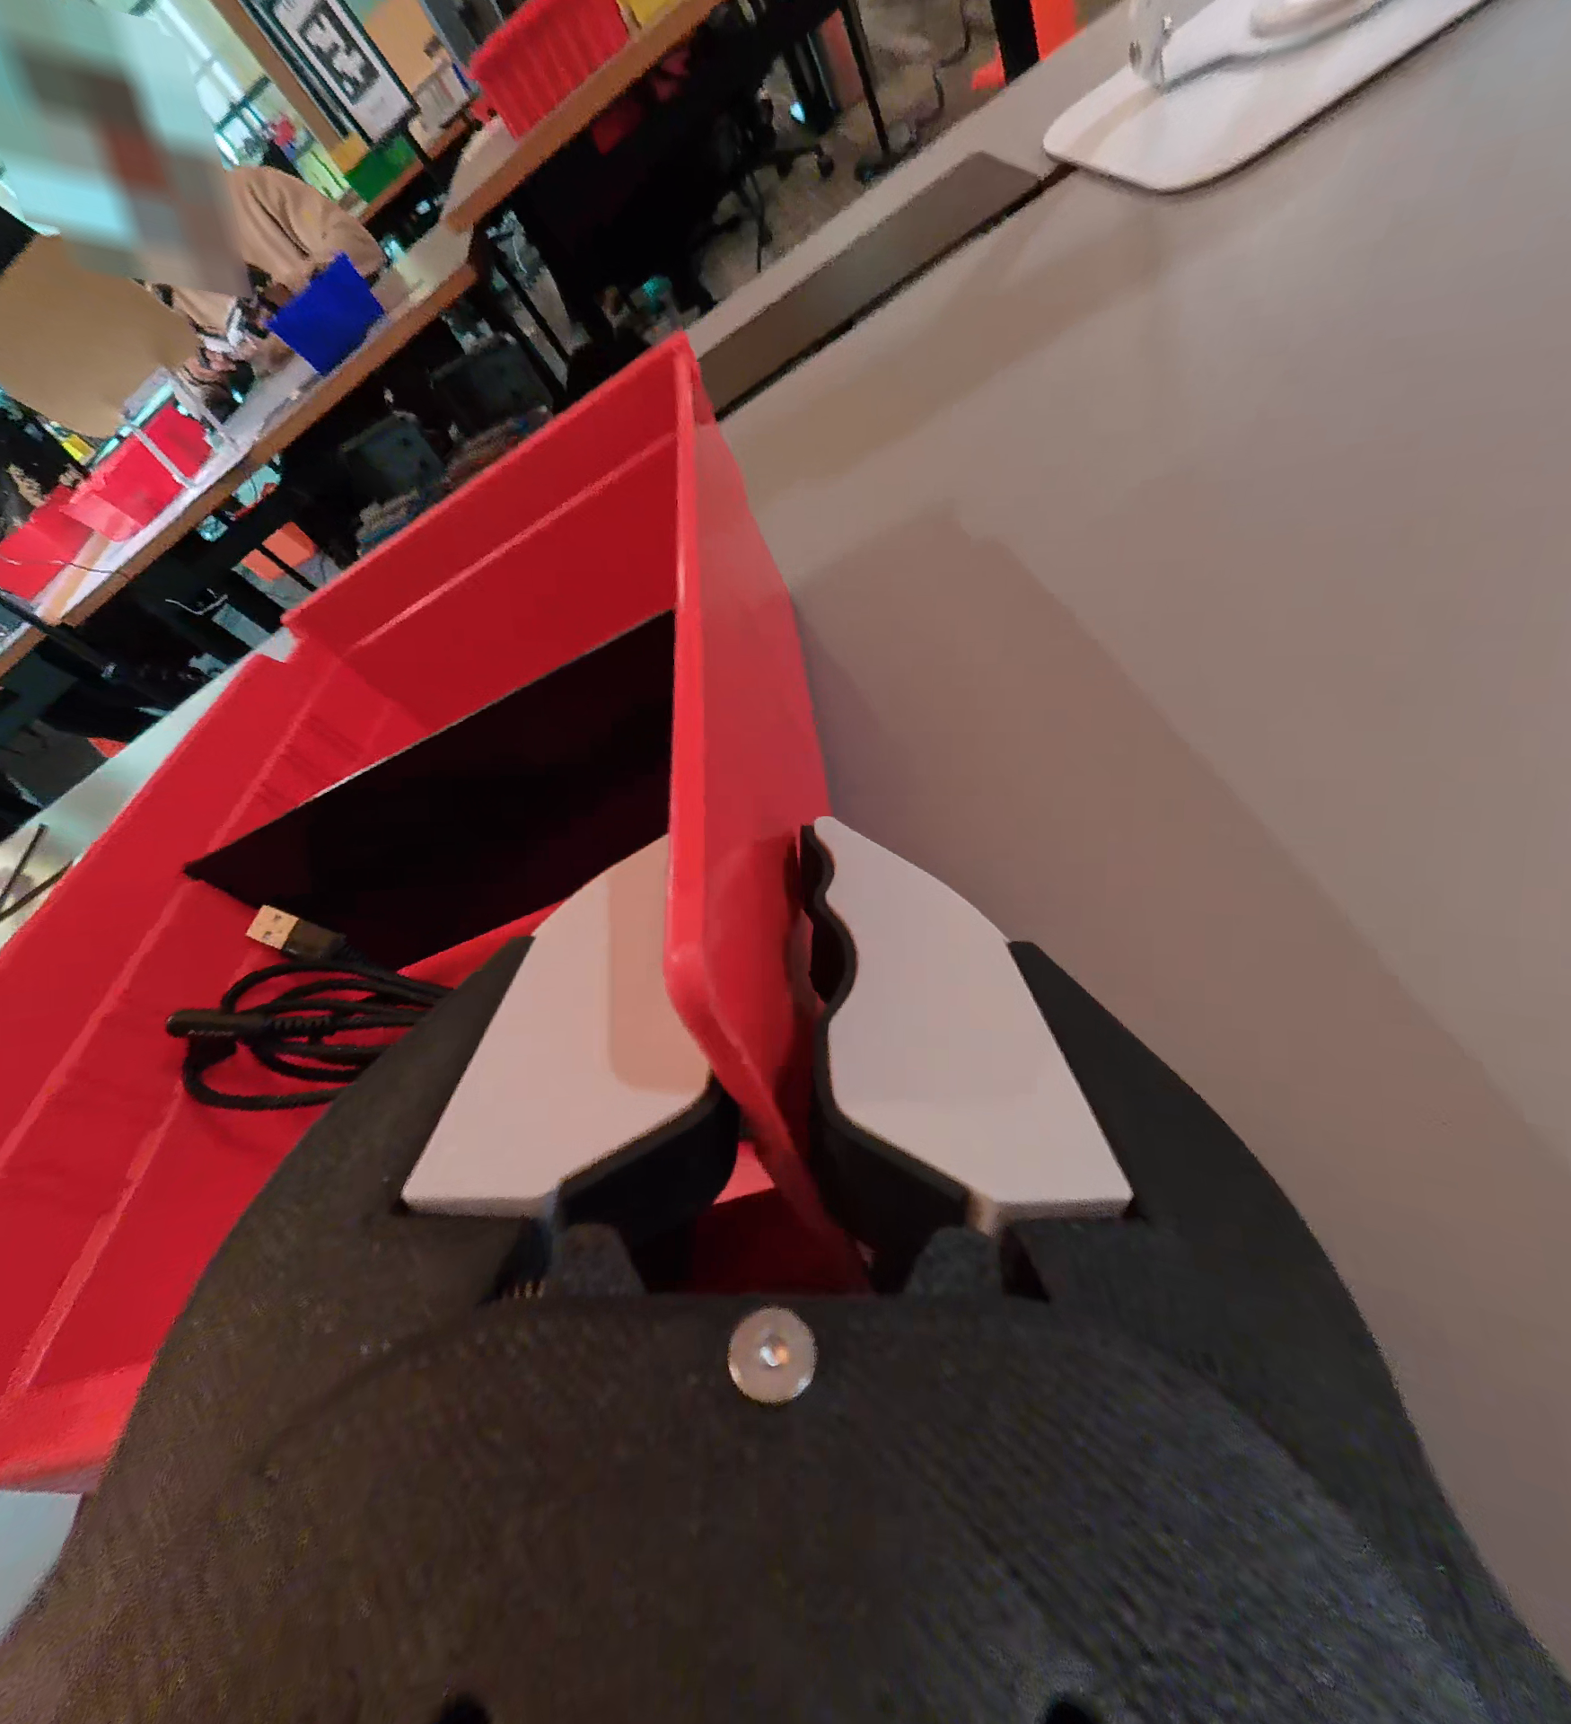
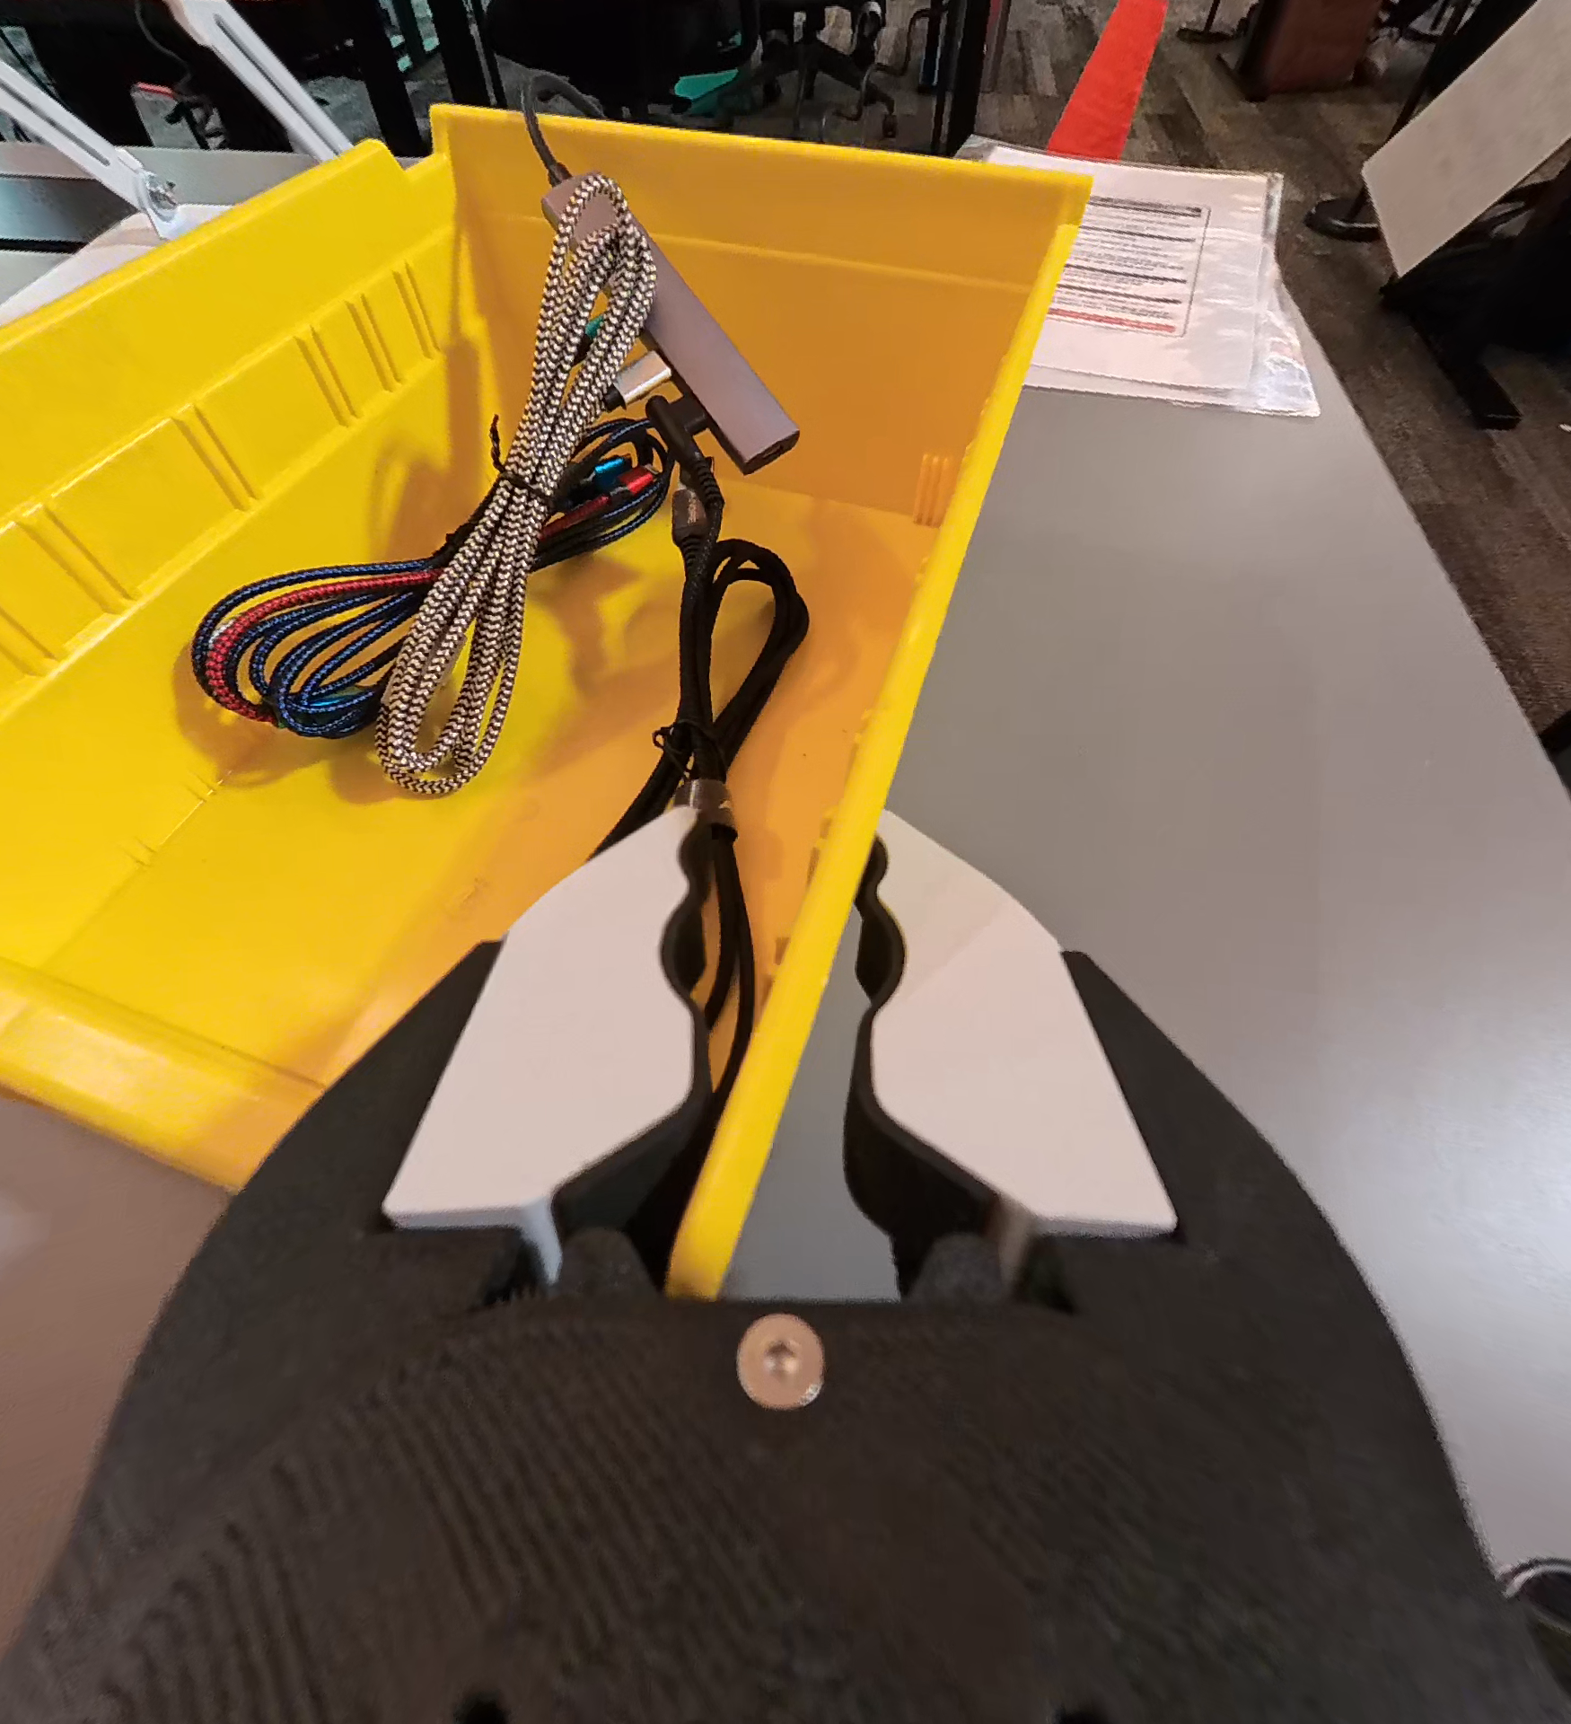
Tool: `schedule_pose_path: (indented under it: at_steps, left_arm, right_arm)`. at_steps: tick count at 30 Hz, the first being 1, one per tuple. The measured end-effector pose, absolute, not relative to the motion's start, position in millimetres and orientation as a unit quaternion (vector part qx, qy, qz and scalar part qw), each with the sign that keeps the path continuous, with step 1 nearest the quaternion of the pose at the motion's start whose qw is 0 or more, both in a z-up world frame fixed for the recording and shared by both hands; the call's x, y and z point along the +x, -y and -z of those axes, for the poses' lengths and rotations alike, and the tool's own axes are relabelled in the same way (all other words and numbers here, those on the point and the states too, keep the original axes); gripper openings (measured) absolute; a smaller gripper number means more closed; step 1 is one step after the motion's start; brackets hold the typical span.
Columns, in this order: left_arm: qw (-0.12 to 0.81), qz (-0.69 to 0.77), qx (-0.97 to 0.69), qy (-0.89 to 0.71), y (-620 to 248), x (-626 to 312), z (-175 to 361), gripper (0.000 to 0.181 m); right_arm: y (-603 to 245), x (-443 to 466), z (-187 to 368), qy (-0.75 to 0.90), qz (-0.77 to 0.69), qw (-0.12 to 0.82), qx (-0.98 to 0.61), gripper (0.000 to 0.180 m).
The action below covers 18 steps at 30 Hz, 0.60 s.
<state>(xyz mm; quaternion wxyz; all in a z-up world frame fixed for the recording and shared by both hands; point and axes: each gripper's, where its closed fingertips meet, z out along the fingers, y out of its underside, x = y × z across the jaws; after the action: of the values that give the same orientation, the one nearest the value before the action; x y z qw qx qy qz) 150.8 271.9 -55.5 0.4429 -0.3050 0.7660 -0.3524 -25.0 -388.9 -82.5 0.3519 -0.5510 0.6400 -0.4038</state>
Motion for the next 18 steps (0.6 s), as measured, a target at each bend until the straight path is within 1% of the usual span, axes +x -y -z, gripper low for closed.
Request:
schedule_pose_path:
  at_steps: [3, 8, 11, 13, 18]
  left_arm:
    - [0.443, 0.358, -0.299, -0.766, -272, 145, 46, 0.009]
    - [0.465, 0.371, -0.285, -0.752, -271, 136, 19, 0.007]
    - [0.475, 0.370, -0.277, -0.749, -274, 130, 6, 0.008]
    - [0.484, 0.371, -0.275, -0.743, -279, 128, -5, 0.007]
    - [0.525, 0.395, -0.296, -0.693, -312, 113, -56, 0.006]
  right_arm:
    - [373, -22, 79, -0.630, 0.403, 0.339, -0.571, 0.025]
    - [316, -4, 74, -0.568, 0.364, 0.367, -0.640, 0.022]
    - [267, 13, 74, -0.517, 0.346, 0.380, -0.684, 0.022]
    - [229, 27, 74, -0.494, 0.321, 0.406, -0.699, 0.022]
    - [129, 71, 79, -0.429, 0.291, 0.435, -0.737, 0.022]
